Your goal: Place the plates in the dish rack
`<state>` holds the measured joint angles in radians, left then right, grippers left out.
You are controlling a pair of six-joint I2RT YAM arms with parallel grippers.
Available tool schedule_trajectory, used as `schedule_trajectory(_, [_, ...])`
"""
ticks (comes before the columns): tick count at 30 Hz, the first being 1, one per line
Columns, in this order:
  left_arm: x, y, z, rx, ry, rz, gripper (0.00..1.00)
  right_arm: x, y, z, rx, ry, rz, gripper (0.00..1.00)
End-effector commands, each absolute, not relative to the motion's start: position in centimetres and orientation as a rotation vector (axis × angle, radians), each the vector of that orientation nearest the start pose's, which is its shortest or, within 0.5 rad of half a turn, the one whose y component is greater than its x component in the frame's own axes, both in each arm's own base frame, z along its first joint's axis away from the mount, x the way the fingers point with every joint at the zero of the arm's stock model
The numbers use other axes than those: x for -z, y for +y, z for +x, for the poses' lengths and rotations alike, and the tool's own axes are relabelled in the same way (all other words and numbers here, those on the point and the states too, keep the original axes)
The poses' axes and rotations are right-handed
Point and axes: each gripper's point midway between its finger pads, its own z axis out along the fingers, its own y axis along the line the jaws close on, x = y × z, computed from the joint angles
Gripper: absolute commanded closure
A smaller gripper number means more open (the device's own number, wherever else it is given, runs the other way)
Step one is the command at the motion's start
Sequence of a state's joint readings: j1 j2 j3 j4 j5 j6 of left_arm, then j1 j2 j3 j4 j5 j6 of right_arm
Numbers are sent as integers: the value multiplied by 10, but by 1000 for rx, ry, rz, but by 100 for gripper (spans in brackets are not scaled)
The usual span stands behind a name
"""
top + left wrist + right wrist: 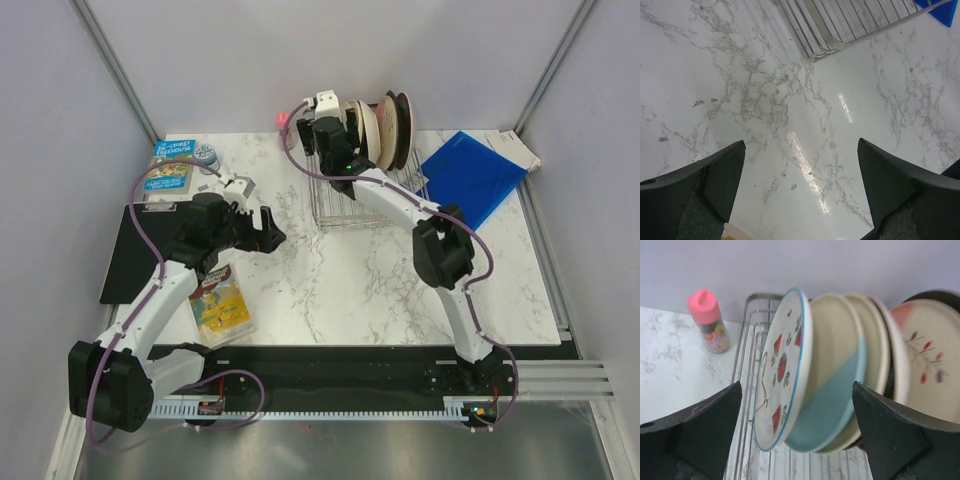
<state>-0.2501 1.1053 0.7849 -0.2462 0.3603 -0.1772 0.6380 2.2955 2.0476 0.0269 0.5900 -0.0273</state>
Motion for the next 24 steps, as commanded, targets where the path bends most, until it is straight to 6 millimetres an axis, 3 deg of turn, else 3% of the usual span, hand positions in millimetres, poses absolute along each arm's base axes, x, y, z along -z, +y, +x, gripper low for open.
schedule_trajectory(1, [-207, -131, 339, 442, 1996, 333, 0, -351, 283, 552, 30, 1519, -114, 2])
schedule_trajectory(3, [-218, -125, 349, 384, 1964, 327, 0, -340, 280, 540, 39, 1570, -177, 2])
schedule_trajectory(4, [-219, -123, 353, 360, 1959, 330, 0, -352, 270, 530, 49, 1567, -168, 2])
schedule_trajectory(5, [-226, -118, 359, 325, 1938, 309, 0, -334, 263, 523, 89, 1615, -190, 2])
schedule_trajectory(7, [-227, -115, 366, 295, 1931, 307, 0, -337, 236, 510, 203, 1639, -171, 2])
schedule_trajectory(8, [-232, -113, 370, 281, 1915, 305, 0, -319, 221, 502, 289, 1696, -174, 2])
schedule_trajectory(9, [-234, -113, 373, 274, 1910, 303, 0, -320, 199, 494, 392, 1712, -122, 2])
schedule_trajectory(11, [-238, -111, 381, 249, 1905, 291, 0, -305, 174, 481, 566, 1775, -148, 2])
schedule_trajectory(13, [-243, -111, 388, 231, 1880, 315, 0, -306, 147, 466, 724, 1783, -95, 2])
schedule_trajectory(14, [-245, -111, 391, 222, 1872, 315, 0, -293, 137, 459, 777, 1798, -112, 2])
schedule_trajectory(18, [-252, -115, 401, 234, 1849, 318, 0, -299, 100, 439, 794, 1797, -60, 2])
schedule_trajectory(24, [-263, -122, 411, 257, 1827, 324, 0, -303, 56, 431, 808, 1821, 18, 2])
